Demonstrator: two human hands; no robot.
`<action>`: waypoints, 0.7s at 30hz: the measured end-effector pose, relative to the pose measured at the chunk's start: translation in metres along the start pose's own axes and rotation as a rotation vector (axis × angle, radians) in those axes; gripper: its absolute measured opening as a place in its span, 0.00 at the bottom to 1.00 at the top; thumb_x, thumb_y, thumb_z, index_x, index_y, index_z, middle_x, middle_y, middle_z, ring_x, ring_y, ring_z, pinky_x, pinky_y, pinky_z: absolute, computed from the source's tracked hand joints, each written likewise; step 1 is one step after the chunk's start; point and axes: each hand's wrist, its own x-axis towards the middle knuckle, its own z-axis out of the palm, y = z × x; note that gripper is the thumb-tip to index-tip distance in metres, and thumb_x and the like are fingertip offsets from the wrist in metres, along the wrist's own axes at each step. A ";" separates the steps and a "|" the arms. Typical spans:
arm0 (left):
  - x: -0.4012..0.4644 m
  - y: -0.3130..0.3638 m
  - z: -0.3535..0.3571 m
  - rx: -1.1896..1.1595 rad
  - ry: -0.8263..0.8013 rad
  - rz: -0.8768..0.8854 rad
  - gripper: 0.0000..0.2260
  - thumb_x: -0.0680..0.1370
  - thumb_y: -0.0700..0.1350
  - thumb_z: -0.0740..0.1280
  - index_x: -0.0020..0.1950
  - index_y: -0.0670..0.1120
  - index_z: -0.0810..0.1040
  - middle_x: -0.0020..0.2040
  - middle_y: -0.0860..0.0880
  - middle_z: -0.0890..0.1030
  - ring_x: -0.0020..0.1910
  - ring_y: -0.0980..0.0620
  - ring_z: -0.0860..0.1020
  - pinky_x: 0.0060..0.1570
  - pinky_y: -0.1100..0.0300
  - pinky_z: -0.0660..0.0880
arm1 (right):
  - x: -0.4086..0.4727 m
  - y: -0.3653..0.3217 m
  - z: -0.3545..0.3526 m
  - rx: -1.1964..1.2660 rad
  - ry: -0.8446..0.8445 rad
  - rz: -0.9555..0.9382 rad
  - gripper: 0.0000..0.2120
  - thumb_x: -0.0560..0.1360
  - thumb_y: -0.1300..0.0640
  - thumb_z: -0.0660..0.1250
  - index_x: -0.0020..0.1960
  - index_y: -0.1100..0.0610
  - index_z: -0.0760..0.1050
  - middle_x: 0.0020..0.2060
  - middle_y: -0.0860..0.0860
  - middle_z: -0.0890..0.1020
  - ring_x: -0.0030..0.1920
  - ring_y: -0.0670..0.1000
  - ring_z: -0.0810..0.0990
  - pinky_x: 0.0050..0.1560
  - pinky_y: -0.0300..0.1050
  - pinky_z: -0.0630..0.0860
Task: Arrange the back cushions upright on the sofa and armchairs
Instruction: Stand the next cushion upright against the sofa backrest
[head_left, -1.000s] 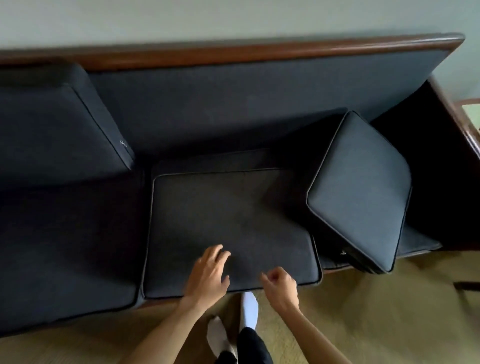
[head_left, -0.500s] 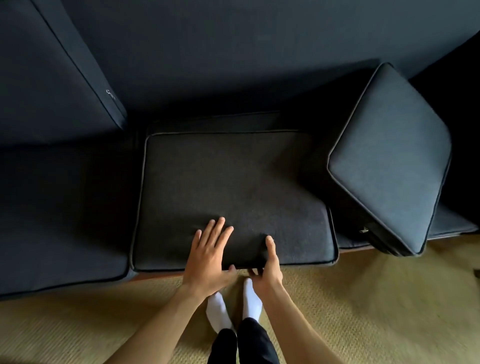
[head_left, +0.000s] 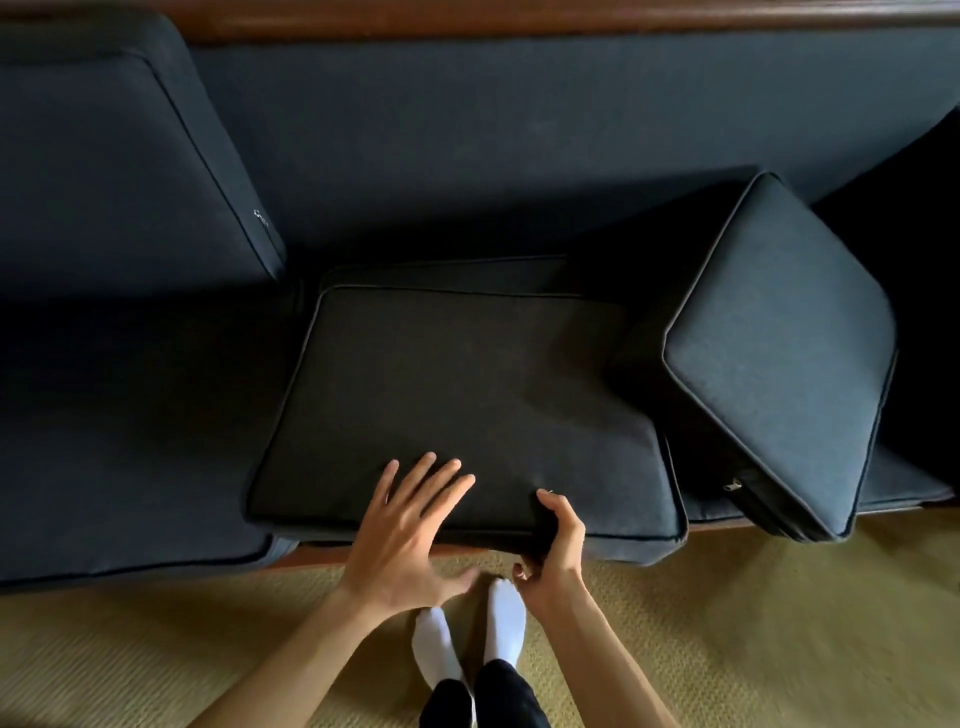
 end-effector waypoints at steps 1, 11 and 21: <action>-0.006 -0.003 -0.005 0.048 0.066 0.057 0.41 0.66 0.68 0.69 0.75 0.52 0.66 0.77 0.51 0.64 0.77 0.49 0.57 0.72 0.37 0.58 | -0.009 -0.005 0.005 -0.022 -0.006 -0.007 0.22 0.60 0.43 0.74 0.48 0.56 0.80 0.38 0.51 0.81 0.39 0.52 0.75 0.37 0.46 0.64; 0.078 -0.024 -0.106 0.387 0.192 -0.094 0.40 0.57 0.48 0.76 0.70 0.51 0.69 0.66 0.48 0.75 0.68 0.43 0.70 0.69 0.36 0.58 | -0.093 -0.035 0.045 -0.330 -0.262 -0.353 0.22 0.58 0.44 0.69 0.45 0.58 0.79 0.45 0.59 0.86 0.49 0.56 0.84 0.53 0.52 0.78; 0.118 -0.045 -0.151 0.528 -0.007 -0.032 0.42 0.57 0.47 0.77 0.69 0.55 0.64 0.64 0.54 0.74 0.63 0.47 0.71 0.57 0.42 0.63 | -0.061 -0.064 0.069 -1.784 0.282 -1.394 0.67 0.44 0.50 0.86 0.78 0.51 0.59 0.68 0.62 0.71 0.67 0.66 0.71 0.63 0.72 0.65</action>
